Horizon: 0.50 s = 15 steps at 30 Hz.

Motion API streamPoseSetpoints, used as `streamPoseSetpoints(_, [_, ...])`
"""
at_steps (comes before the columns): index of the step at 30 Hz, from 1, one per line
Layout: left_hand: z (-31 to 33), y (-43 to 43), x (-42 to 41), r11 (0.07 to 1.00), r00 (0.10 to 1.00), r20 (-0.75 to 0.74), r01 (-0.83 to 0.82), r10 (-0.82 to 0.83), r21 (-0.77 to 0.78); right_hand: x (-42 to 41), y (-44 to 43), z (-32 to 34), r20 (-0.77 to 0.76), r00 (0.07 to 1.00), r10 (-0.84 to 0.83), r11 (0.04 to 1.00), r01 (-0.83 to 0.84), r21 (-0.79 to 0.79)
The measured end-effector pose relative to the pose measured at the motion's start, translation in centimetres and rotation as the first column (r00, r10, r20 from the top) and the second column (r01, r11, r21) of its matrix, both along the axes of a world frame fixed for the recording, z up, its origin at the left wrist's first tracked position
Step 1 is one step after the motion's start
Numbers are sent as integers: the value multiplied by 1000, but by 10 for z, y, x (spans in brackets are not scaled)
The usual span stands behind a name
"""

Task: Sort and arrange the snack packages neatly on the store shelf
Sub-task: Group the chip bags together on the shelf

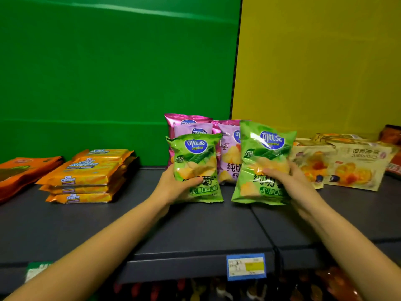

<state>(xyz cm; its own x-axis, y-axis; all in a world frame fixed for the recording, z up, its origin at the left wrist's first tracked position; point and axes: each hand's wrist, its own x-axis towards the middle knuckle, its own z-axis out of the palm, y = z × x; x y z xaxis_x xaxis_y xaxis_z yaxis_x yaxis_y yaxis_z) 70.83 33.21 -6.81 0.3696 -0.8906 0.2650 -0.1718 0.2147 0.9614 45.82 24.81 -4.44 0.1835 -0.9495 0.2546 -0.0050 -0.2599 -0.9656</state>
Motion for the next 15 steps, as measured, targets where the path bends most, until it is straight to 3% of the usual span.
streamPoseSetpoints(3, [-5,3,0,996,991,-105,88,-87,6,5,-8,-3,82,996,23,997,-17,-76])
streamPoseSetpoints(6, [-8,5,-2,994,988,-111,106,-106,1,17,-9,-14,89,990,108,992,-101,-75])
streamPoseSetpoints(15, [-9,3,-14,986,977,151,-140,153,-90,34,-19,-24,-109,970,215,968,-227,-104])
